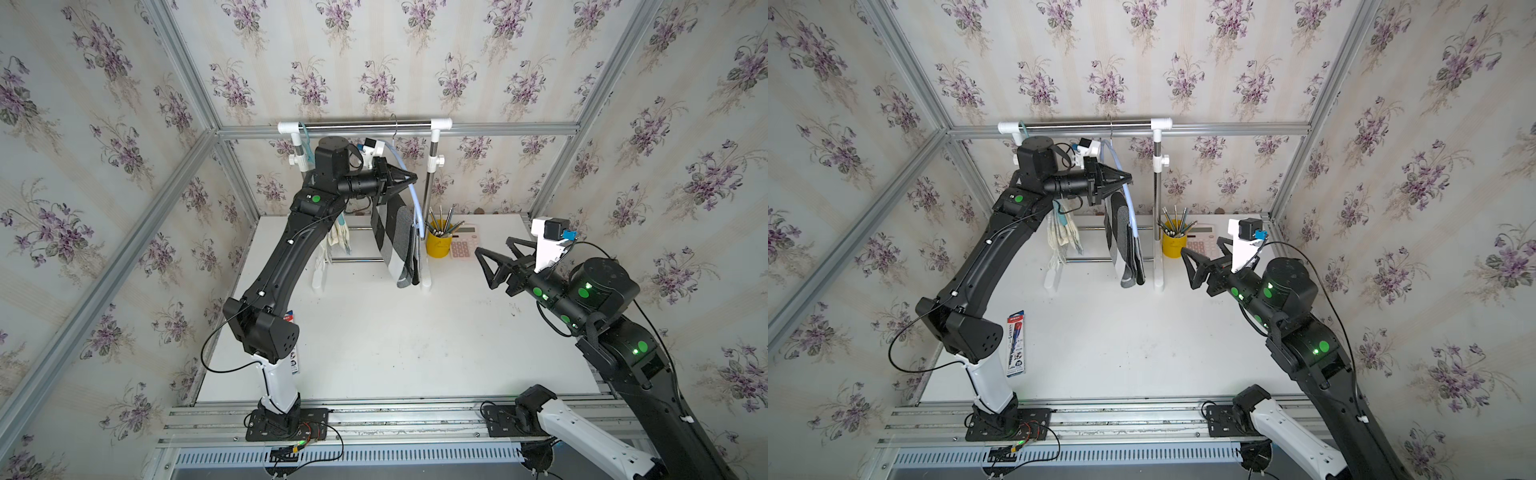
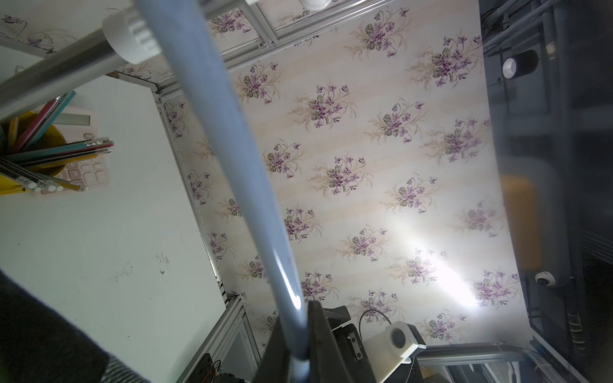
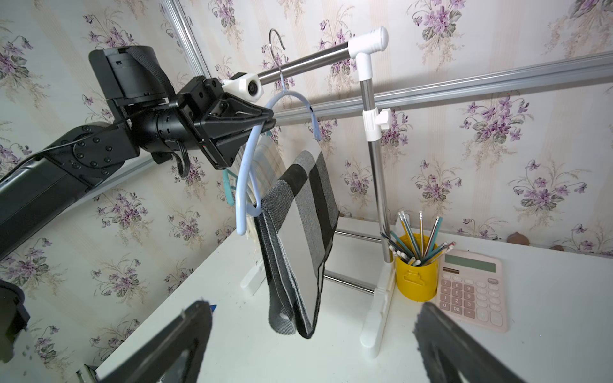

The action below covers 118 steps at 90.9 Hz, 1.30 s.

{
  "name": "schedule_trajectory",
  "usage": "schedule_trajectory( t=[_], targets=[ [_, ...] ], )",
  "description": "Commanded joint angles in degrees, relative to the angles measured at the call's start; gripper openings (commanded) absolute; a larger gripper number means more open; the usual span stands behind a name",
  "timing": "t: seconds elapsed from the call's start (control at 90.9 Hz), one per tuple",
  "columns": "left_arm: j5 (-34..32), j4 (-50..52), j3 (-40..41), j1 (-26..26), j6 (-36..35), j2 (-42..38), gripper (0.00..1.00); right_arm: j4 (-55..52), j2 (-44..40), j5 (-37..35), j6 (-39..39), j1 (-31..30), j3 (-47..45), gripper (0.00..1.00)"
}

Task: Hang the scarf on the hanger
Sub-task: Place the hanger at the clothesline, then reset both arms

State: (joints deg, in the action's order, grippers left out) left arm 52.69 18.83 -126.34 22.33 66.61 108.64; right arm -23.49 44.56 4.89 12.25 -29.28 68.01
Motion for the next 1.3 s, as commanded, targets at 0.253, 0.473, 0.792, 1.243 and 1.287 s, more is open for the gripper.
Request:
schedule_trajectory(
  t=[0.253, 0.473, 0.792, 1.243, 1.287],
  targets=[
    [1.2, -0.9, -7.5, -4.3, 0.7, 7.0, 0.0, 1.1, 1.7, 2.4, 1.7, -0.1, 0.0, 0.97],
    [0.3, -0.6, -1.1, -5.5, -2.2, 5.3, 0.05, 1.6, 1.8, 2.6, 2.5, -0.1, -1.6, 0.96],
    [-16.7, 9.6, 29.3, -5.5, -34.3, -16.5, 0.96, 9.6, 1.4, -9.6, 1.9, -0.1, -15.1, 1.0],
    [-75.2, -13.6, 93.1, -9.5, -57.3, -54.1, 0.96, 61.6, 15.2, -29.7, -6.8, 9.7, -52.2, 1.0],
    [-77.2, -20.5, 97.6, -9.7, -60.1, -56.0, 0.96, 62.6, 17.6, -29.9, -8.8, 11.6, -51.5, 1.0]
  ],
)
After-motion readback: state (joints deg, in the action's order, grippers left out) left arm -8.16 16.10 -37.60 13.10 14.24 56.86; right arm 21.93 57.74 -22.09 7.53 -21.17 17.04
